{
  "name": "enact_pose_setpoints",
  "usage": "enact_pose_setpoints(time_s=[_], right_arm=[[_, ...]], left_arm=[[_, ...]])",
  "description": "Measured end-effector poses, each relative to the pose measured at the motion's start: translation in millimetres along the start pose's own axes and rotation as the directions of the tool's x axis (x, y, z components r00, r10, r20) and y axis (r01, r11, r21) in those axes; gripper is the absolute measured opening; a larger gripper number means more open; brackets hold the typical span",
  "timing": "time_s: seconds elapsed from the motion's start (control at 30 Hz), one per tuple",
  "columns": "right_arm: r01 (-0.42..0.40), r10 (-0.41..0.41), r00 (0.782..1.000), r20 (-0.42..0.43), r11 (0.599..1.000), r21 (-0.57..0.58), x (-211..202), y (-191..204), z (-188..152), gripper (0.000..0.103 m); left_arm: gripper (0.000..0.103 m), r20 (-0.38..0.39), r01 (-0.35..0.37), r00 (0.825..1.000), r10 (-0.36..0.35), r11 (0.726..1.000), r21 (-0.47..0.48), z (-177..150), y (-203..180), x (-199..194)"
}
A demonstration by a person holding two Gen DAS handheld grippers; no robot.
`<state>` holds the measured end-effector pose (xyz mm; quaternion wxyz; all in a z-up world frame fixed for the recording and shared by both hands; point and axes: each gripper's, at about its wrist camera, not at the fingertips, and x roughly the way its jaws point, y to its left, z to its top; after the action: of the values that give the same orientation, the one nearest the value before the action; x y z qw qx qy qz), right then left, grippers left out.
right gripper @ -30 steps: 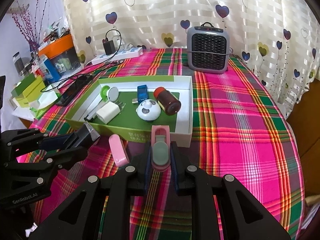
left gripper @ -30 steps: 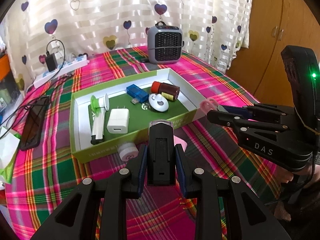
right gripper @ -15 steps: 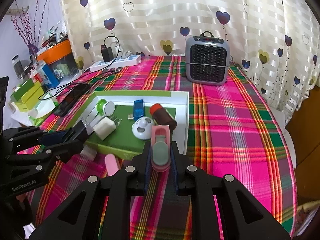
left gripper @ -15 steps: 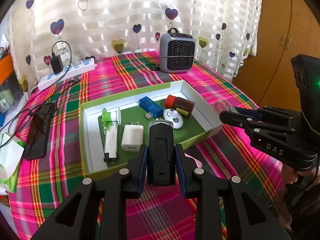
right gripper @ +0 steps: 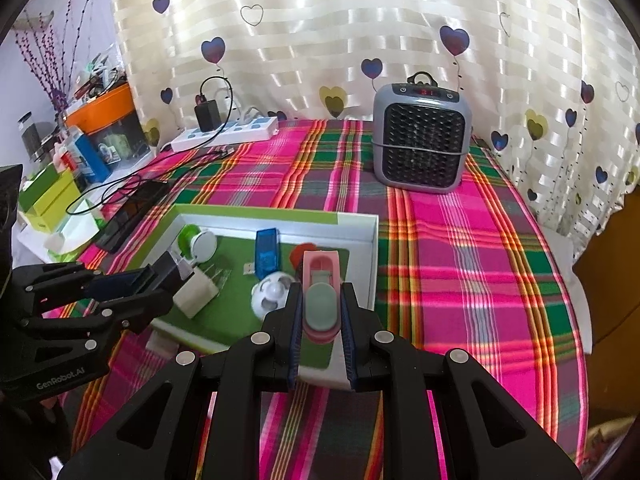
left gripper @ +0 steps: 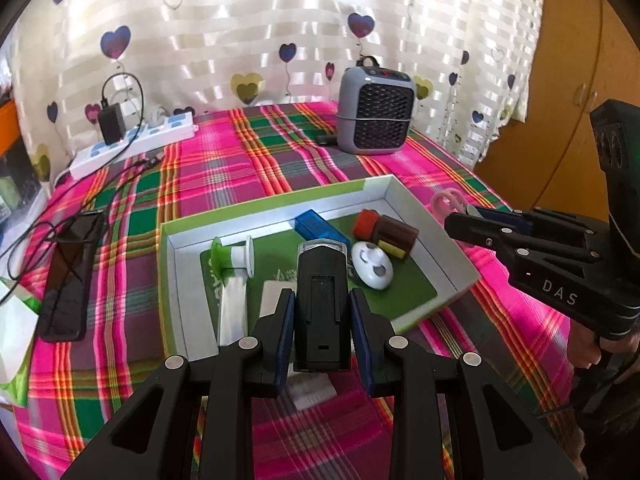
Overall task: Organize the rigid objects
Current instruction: 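Carry the black device in the left tool while the right tool carries the pink clip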
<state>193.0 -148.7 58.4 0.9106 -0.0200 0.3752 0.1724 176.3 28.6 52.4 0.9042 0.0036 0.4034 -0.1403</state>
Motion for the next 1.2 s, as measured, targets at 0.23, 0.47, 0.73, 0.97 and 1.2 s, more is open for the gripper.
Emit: enact_pose_setpoints(time_s=[0.23,0.47,0.73,0.97,1.2], right_arm=[[0.007,-0.007,1.0,-0.02,1.0,-0.01,19.7,-6.3,12.6,0.019],[0.004,-0.004,0.999,-0.051,1.0,-0.015,38.4,-11.4,19.0,0.019],[-0.002,0.001,0.997,-0.071,1.0,-0.013,56.8,-16.7,24.8,0.019],[-0.008,0.007,0.996,-0.086,1.0,-0.02,69.2,-19.2,27.1,0.019],[-0.008,0.006,0.995,-0.096,1.0,-0.013,75.4,-22.0,27.1,0.019]], left_arm=[[0.026,-0.013,0.005,1.0,-0.005,0.999,-0.033,12.6,10.7,19.1],[0.026,-0.021,0.004,1.0,-0.005,0.999,-0.047,20.5,16.4,32.2],[0.026,-0.039,-0.002,0.999,-0.001,0.998,-0.057,27.8,20.4,47.1],[0.026,-0.051,-0.014,0.999,0.011,0.998,-0.061,30.4,21.2,58.0],[0.026,-0.068,-0.023,0.998,0.019,0.998,-0.062,31.0,21.6,66.1]])
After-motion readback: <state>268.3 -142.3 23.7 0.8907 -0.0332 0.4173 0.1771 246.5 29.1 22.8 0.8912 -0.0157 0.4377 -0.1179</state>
